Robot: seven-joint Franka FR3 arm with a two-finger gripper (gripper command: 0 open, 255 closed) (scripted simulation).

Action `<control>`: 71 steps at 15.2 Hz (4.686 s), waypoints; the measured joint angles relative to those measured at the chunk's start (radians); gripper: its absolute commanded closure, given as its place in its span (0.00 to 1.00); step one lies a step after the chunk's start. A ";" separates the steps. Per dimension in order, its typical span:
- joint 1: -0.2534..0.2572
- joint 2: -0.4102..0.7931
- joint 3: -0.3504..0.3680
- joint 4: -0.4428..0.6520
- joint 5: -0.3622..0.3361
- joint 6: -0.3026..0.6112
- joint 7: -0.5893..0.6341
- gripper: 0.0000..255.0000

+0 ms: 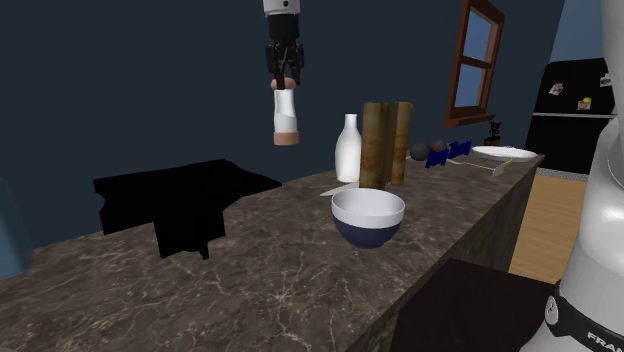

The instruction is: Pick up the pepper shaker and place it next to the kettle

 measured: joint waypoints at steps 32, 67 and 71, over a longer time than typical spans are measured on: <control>0.202 -0.338 0.150 -0.214 -0.046 -0.179 0.324 1.00; 0.482 -0.382 0.557 -0.317 0.025 -0.227 1.011 1.00; 0.481 -0.398 0.553 -0.388 0.031 -0.170 1.011 1.00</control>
